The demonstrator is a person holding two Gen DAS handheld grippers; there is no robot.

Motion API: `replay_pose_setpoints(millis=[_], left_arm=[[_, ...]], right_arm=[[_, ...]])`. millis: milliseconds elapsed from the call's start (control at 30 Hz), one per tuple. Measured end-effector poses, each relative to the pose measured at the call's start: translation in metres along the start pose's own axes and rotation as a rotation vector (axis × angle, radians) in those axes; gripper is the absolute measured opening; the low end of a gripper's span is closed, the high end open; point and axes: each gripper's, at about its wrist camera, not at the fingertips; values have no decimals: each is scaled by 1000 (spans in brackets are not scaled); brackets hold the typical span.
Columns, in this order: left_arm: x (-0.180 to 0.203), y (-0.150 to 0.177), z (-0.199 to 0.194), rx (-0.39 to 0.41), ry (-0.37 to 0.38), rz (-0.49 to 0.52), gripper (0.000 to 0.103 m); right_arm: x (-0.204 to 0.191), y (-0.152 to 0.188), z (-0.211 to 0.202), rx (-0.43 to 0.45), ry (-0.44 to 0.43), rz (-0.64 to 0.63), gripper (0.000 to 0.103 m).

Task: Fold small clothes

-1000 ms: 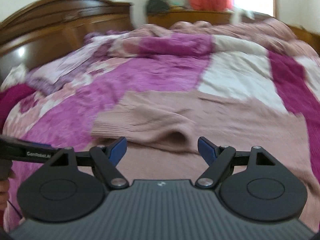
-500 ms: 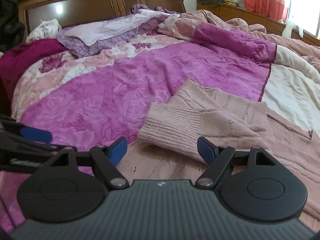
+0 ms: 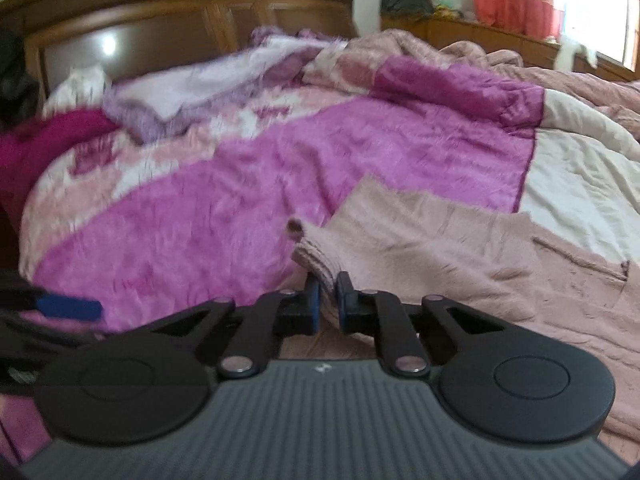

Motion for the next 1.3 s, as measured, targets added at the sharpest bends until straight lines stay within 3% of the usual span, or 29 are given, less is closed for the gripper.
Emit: replay_pose_setpoints(millis=[300, 533, 733, 933, 1100, 1300], left_arm=[[49, -22, 13, 33, 57, 116, 65], [78, -35, 39, 37, 69, 181, 65], [91, -34, 65, -7, 42, 222, 65], [96, -33, 76, -17, 23, 242, 65], [98, -33, 79, -18, 12, 254, 65], [101, -32, 81, -13, -2, 270, 65]], right_arm=[[76, -27, -53, 143, 105, 236, 11], [145, -9, -95, 181, 246, 383, 11], [210, 32, -101, 122, 377, 549, 11], [263, 81, -89, 37, 447, 739, 11], [279, 109, -70, -91, 385, 794, 16], [285, 118, -91, -68, 358, 828, 38]])
Point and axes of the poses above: each gripper's, at about its wrist camera, not at the fingertips, and z roughly the way its jaws point, x to its right, y to its underside, and after that the axes turned 6 degrees about y, right-handed
